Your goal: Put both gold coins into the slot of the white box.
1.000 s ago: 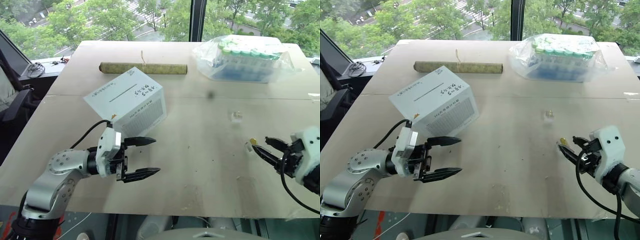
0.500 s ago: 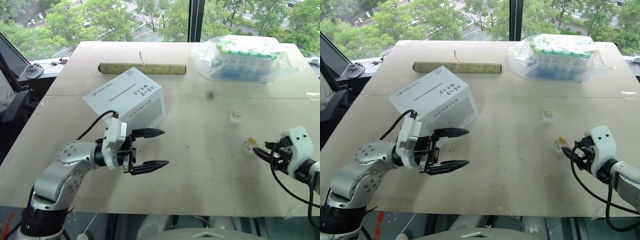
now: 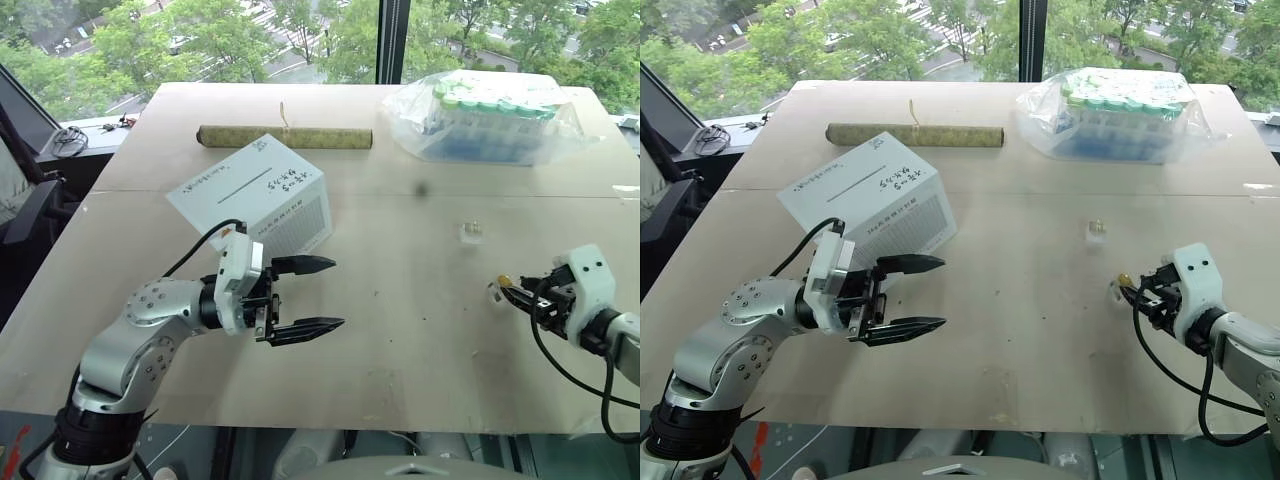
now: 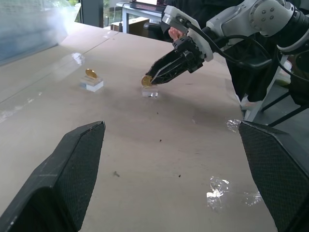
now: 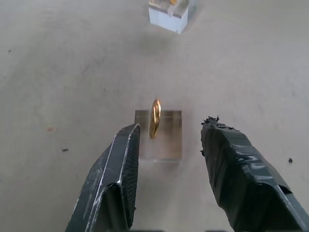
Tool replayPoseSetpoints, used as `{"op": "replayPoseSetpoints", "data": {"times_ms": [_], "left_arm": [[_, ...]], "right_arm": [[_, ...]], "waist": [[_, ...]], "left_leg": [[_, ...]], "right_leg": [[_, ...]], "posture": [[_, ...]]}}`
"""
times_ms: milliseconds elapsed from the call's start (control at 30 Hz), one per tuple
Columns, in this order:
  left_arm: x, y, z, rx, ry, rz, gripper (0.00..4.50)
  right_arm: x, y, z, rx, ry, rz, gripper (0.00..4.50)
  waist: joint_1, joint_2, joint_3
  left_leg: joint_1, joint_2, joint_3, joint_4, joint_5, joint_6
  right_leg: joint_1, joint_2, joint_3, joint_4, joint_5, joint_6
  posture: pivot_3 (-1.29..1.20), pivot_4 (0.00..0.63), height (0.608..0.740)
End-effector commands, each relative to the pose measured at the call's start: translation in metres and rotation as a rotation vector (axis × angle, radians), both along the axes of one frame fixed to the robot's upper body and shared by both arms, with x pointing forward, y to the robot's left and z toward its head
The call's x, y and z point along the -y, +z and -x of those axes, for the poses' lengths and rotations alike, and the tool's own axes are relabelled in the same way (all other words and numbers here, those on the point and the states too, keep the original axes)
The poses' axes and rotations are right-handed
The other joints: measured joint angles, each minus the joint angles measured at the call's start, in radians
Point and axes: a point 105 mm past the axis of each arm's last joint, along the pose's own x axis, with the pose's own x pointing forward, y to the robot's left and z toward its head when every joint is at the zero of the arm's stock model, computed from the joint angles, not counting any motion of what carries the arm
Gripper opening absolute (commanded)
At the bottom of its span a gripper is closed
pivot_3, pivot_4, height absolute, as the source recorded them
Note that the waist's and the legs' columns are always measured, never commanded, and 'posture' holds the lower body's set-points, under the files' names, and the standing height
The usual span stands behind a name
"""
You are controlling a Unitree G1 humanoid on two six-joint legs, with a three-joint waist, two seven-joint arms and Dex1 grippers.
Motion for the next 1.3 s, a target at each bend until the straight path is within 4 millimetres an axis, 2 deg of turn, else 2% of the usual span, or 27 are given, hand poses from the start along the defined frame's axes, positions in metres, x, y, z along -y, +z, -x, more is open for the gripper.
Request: {"op": "replayPoseSetpoints", "data": {"times_ms": [33, 133, 267, 833, 1267, 1300], "left_arm": [[0.003, 0.005, 0.003, 0.034, -0.019, -0.002, 4.50], [0.003, 0.004, 0.004, 0.032, -0.021, -0.002, 4.50], [0.002, 0.002, 0.004, 0.029, -0.022, -0.003, 4.50], [-0.001, -0.005, 0.007, 0.029, -0.027, -0.006, 4.50], [0.001, -0.003, 0.008, 0.029, -0.030, -0.004, 4.50], [0.001, -0.003, 0.008, 0.029, -0.030, -0.004, 4.50]], "right_arm": [[-0.004, 0.008, -0.003, 0.047, 0.018, -0.001, 2.18], [-0.008, 0.008, -0.003, 0.050, 0.031, -0.005, 2.18], [-0.009, 0.008, -0.003, 0.053, 0.031, -0.003, 1.04], [-0.013, 0.015, -0.007, 0.075, 0.045, 0.006, 1.04], [-0.016, 0.012, -0.009, 0.059, 0.054, 0.006, 1.04], [-0.016, 0.013, -0.010, 0.060, 0.053, 0.006, 0.51]], "waist": [[0.000, 0.000, 0.000], [0.000, 0.000, 0.000], [-0.001, 0.000, 0.000], [-0.001, 0.000, 0.000], [-0.003, 0.000, 0.000], [-0.003, 0.000, 0.000]], "left_leg": [[0.000, 0.000, 0.000, 0.000, 0.000, 0.000], [0.000, 0.000, 0.000, 0.000, 0.000, 0.000], [0.000, 0.000, 0.000, 0.000, 0.000, 0.000], [0.000, 0.000, 0.000, 0.000, 0.000, 0.000], [0.000, 0.000, 0.000, 0.001, 0.000, 0.000], [0.000, 0.000, 0.000, 0.001, 0.000, 0.000]], "right_leg": [[0.000, 0.000, 0.000, 0.000, 0.000, 0.000], [0.000, 0.000, 0.000, 0.000, 0.000, 0.000], [0.000, 0.000, 0.000, 0.000, 0.000, 0.000], [0.000, 0.000, 0.000, 0.001, 0.000, 0.000], [0.000, 0.000, 0.000, 0.001, 0.000, 0.000], [0.000, 0.000, 0.000, 0.001, 0.000, 0.000]], "posture": [[0.00, 0.150, 0.740], [0.00, 0.150, 0.740], [0.00, 0.150, 0.740], [0.00, 0.150, 0.740], [0.00, 0.150, 0.740], [0.00, 0.150, 0.740]]}}
